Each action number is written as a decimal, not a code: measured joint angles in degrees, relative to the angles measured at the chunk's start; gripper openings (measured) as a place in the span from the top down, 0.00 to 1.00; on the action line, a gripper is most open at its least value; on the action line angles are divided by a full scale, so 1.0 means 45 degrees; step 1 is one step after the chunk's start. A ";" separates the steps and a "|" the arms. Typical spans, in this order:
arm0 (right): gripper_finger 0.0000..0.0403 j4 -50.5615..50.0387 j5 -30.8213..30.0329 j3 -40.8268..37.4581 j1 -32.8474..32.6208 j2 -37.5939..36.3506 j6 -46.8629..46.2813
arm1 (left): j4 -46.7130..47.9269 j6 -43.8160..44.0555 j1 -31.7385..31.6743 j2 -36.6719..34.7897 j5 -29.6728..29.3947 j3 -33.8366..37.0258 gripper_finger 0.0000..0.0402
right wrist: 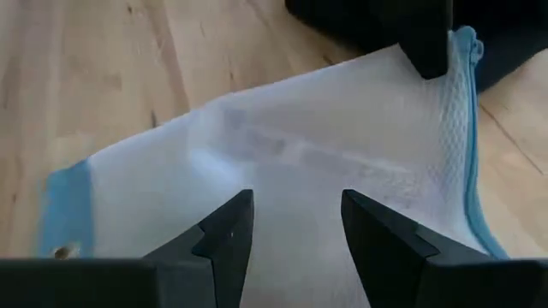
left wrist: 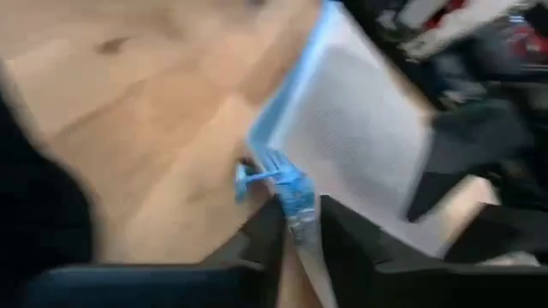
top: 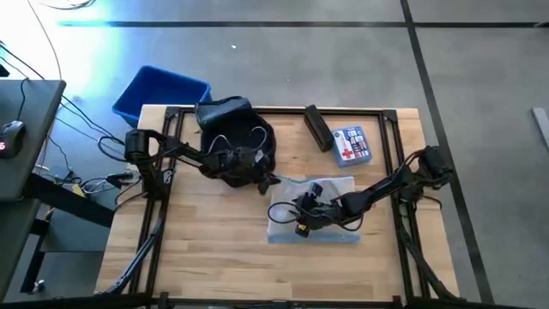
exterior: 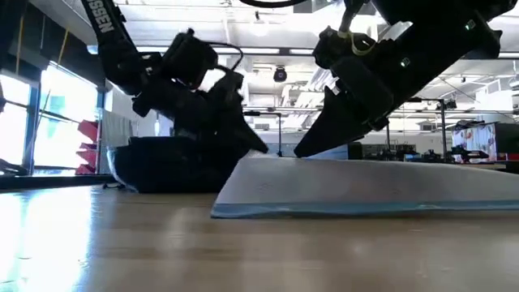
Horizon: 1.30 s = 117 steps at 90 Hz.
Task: Unpack backpack
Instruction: Open the white zip bag
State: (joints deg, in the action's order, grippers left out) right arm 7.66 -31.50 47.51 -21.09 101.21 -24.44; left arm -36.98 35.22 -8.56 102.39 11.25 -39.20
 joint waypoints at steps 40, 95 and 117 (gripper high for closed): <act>0.59 0.0083 -0.1755 0.0878 -0.1239 -0.0005 0.2176 | 0.0178 -0.2429 0.1001 -0.2388 -0.0205 -0.0262 1.00; 0.59 -0.0161 -0.2568 0.0923 -0.1226 0.0204 0.2345 | 0.3886 -0.5659 0.4835 -0.4622 -0.3087 -0.0299 1.00; 0.63 -0.0618 -0.2320 0.0923 -0.1188 0.0204 0.1780 | 0.3033 -0.5654 0.6620 -0.2358 -0.6309 -0.0291 1.00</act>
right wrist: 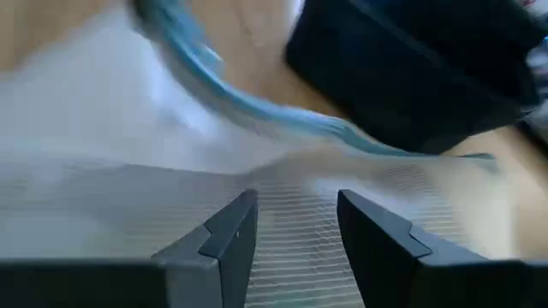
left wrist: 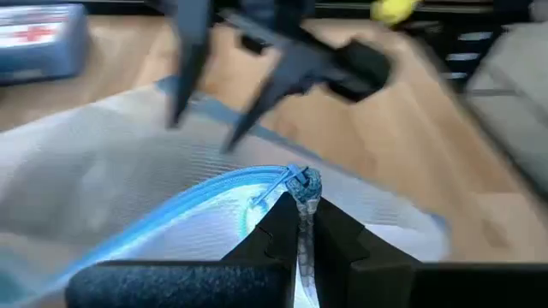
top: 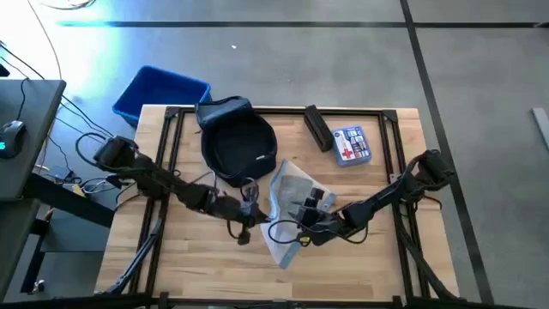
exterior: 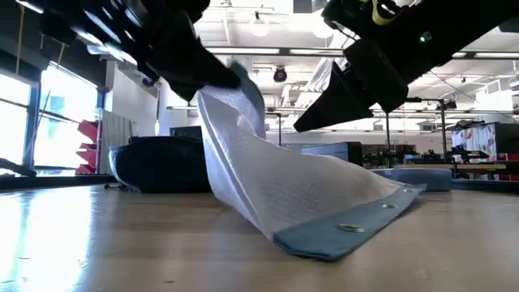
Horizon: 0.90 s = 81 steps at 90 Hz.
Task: Unpack backpack
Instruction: Open the white zip bag
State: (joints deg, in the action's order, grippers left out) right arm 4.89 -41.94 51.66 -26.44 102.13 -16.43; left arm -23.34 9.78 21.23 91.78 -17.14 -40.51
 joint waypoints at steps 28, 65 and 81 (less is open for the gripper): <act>0.64 0.0429 0.4613 0.0006 0.1171 0.0752 -0.1851 | 0.1878 0.1064 0.0148 -0.1232 -0.5720 0.0019 1.00; 0.64 0.5542 0.2498 0.0002 0.4030 0.1607 -0.1489 | 0.0161 -0.1188 -0.0072 -0.4507 -0.3641 -0.0001 1.00; 0.64 0.5363 0.1320 0.0345 0.4347 0.1586 -0.0679 | 0.0587 -0.1590 0.0714 -0.3292 -0.3413 -0.0002 1.00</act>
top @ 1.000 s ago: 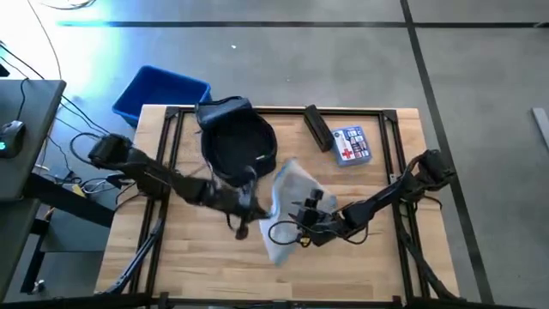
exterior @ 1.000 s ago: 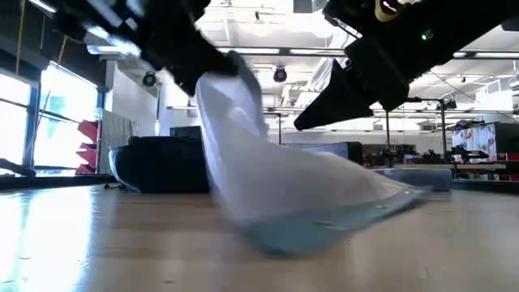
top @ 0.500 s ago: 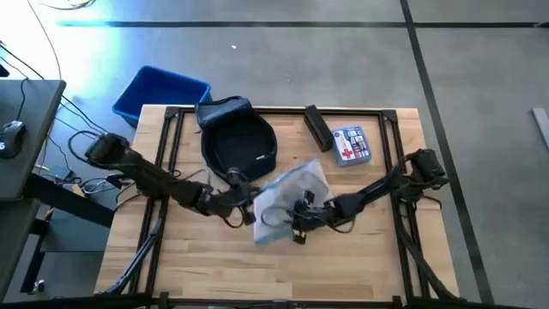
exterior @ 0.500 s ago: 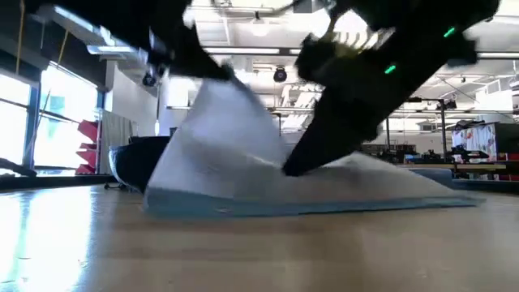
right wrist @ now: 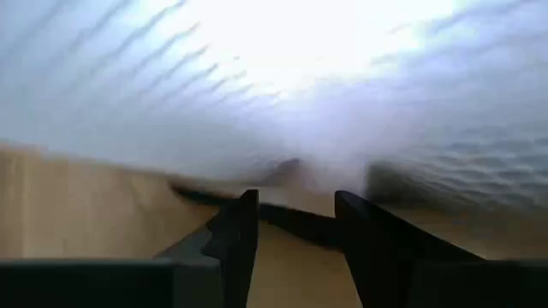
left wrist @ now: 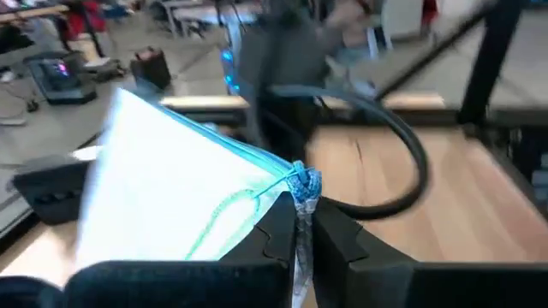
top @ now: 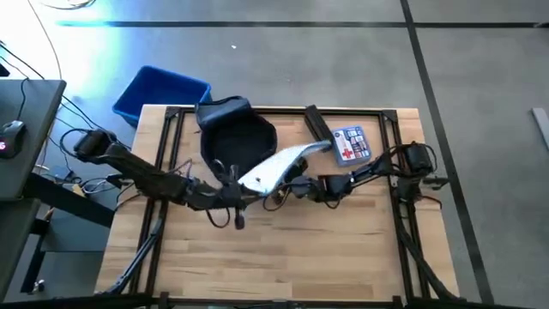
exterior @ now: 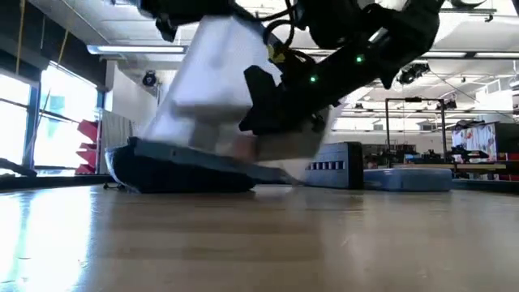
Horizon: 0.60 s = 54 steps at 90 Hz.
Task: Unpack backpack
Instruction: Open the white zip bag
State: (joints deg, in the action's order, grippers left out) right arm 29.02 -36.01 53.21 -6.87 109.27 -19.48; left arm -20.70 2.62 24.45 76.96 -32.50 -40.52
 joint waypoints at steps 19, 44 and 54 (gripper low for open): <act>0.64 -0.2042 0.1528 0.0029 -0.0769 -0.0047 -0.1878 | 0.1240 0.0976 0.0840 0.1873 -0.0675 -0.0003 1.00; 0.64 -1.2216 0.3046 0.3392 -0.1953 -0.0291 -0.0374 | 0.1214 0.1371 0.1058 0.2627 -0.3439 -0.0003 1.00; 0.64 -1.3168 0.3147 0.4139 -0.2959 -0.0280 -0.0266 | 0.1207 0.1357 0.1114 0.2624 -0.3648 0.0007 1.00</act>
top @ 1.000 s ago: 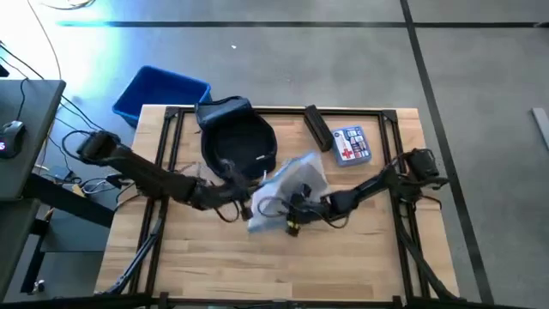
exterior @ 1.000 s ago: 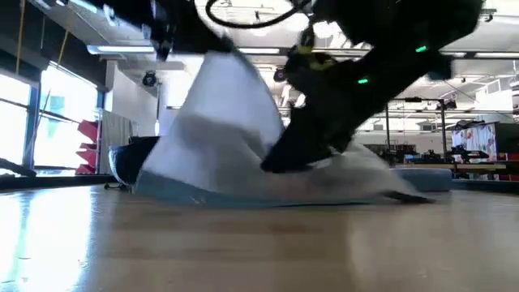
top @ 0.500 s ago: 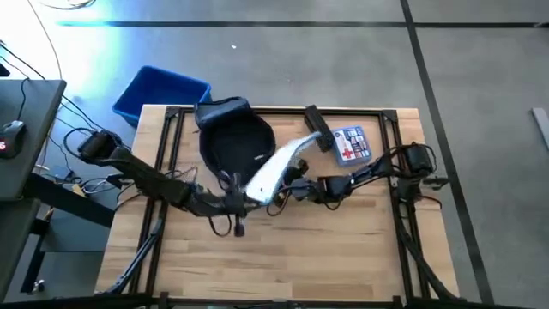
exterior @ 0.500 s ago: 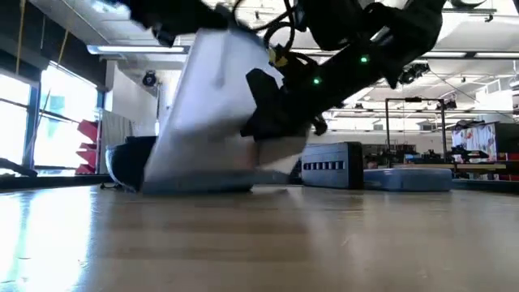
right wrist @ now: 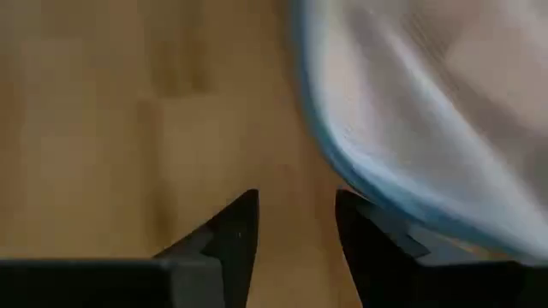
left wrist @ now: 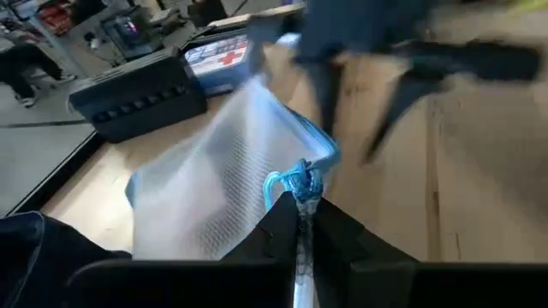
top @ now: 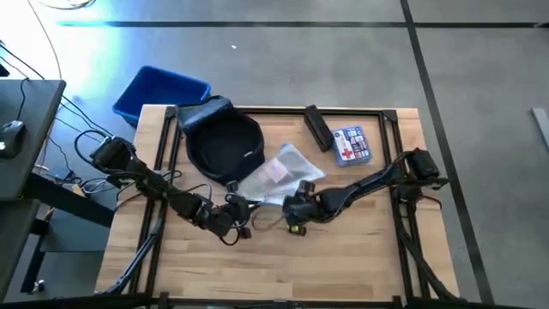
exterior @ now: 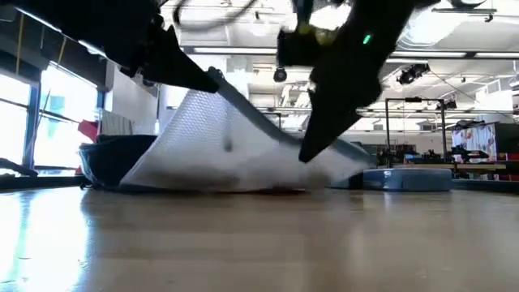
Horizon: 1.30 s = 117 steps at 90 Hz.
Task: Unpack backpack
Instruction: Open the white zip bag
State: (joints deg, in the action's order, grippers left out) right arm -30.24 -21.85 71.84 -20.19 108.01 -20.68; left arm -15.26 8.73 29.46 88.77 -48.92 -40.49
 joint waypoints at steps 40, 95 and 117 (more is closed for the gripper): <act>0.64 0.5649 -0.5290 -0.2155 -0.2184 0.0058 0.0404 | 0.0045 -0.1031 0.0090 0.0000 0.0271 0.0000 1.00; 0.64 1.4897 -0.3145 -0.5314 -0.1029 -0.0131 0.5346 | -0.0420 -0.2844 -0.0964 -0.0005 0.0513 0.0005 1.00; 0.64 1.4499 -0.1826 -0.5314 -0.0786 -0.0131 0.2305 | -0.0494 -0.2659 -0.0973 -0.0005 0.0600 0.0005 1.00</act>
State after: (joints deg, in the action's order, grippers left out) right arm 35.00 -30.06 47.92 -23.72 107.42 -10.31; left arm -17.49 -3.23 25.08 88.75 -46.22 -40.47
